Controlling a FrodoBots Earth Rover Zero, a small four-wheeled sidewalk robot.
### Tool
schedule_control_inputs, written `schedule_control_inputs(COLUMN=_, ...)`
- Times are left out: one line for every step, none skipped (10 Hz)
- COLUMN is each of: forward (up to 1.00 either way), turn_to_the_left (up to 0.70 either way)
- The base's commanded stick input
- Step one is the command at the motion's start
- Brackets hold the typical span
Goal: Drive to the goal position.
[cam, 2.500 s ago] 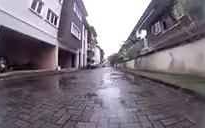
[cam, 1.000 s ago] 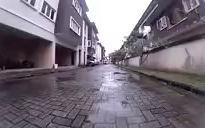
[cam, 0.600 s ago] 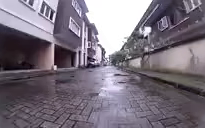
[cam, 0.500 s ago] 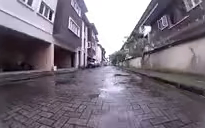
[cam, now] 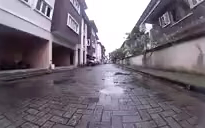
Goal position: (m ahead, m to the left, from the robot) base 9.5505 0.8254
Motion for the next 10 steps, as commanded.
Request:
schedule_control_inputs(forward=0.7, turn_to_the_left=0.0)
schedule_control_inputs(forward=0.7, turn_to_the_left=0.0)
schedule_control_inputs(forward=0.7, turn_to_the_left=0.0)
schedule_control_inputs(forward=0.7, turn_to_the_left=0.0)
schedule_control_inputs(forward=0.7, turn_to_the_left=0.0)
schedule_control_inputs(forward=0.7, turn_to_the_left=0.0)
schedule_control_inputs(forward=0.7, turn_to_the_left=0.0)
schedule_control_inputs(forward=0.7, turn_to_the_left=0.0)
schedule_control_inputs(forward=0.7, turn_to_the_left=0.0)
schedule_control_inputs(forward=0.7, turn_to_the_left=0.0)
